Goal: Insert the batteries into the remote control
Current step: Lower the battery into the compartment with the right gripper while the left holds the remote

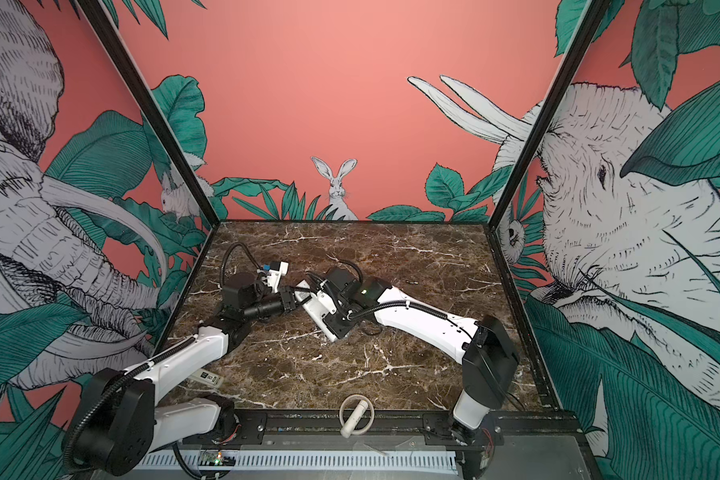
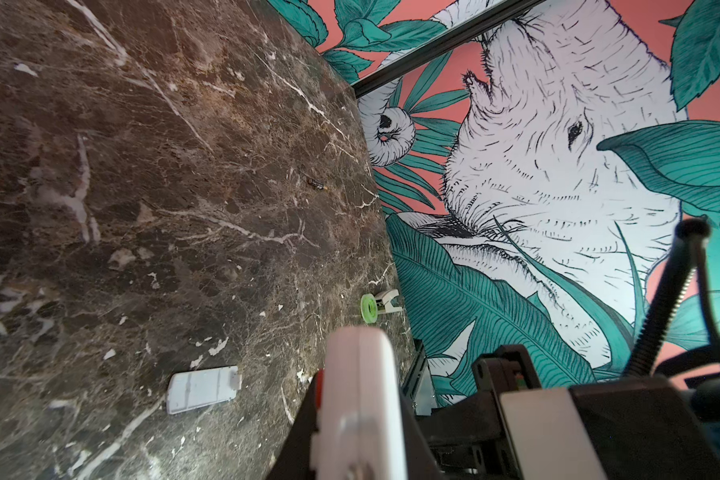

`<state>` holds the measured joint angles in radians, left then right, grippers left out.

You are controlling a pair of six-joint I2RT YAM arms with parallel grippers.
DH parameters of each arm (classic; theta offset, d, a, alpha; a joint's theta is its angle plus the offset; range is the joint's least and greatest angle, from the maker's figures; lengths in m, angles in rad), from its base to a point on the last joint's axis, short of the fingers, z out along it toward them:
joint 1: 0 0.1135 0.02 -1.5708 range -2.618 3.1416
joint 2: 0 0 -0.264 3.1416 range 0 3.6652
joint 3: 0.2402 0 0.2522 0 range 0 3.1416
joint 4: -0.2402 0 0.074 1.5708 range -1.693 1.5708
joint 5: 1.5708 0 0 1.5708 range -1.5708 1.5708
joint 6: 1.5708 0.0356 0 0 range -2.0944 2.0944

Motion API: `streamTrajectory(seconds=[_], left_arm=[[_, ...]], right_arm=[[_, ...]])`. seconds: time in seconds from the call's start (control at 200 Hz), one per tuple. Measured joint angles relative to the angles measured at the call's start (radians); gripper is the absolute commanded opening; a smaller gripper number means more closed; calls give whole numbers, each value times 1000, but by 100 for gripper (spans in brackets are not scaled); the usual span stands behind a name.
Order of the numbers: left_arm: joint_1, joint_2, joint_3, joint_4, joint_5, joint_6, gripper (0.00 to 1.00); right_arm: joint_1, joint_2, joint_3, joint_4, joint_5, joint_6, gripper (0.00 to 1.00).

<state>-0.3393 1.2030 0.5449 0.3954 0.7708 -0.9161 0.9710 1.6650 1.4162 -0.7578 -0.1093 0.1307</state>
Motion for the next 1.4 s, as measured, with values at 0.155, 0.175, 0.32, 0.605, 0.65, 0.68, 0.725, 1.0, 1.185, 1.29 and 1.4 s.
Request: streamTrajectory(seconds=[0.155, 0.175, 0.32, 0.605, 0.65, 0.68, 0.725, 1.0, 1.185, 1.29, 1.4], left_arm=[[1, 0, -4, 0, 3, 0, 0], [1, 0, -4, 0, 3, 0, 0], [1, -2, -4, -1, 3, 8, 0], [1, -4, -5, -1, 3, 16, 0], [1, -5, -6, -1, 3, 17, 0], [1, -5, -7, -1, 3, 18, 0], [1, -6, -9, -1, 2, 19, 0], [2, -6, -12, -2, -2, 23, 0], [5, -6, -12, -1, -2, 23, 0], [7, -6, -13, 1, -2, 19, 0], [9, -6, -20, 23, -2, 8, 0]], right_arm=[[10, 7, 12, -27, 6, -2, 14], [11, 7, 12, -31, 7, -2, 14], [15, 7, 19, -47, 8, -2, 14], [20, 31, 60, -94, 9, -3, 14], [21, 42, 74, -105, 13, -3, 15], [22, 51, 84, -113, 16, -3, 15], [23, 64, 97, -122, 20, -3, 15], [24, 101, 143, -169, 37, -2, 16], [24, 109, 156, -177, 53, 1, 17], [24, 110, 161, -177, 57, 1, 15], [25, 118, 175, -177, 65, 1, 14]])
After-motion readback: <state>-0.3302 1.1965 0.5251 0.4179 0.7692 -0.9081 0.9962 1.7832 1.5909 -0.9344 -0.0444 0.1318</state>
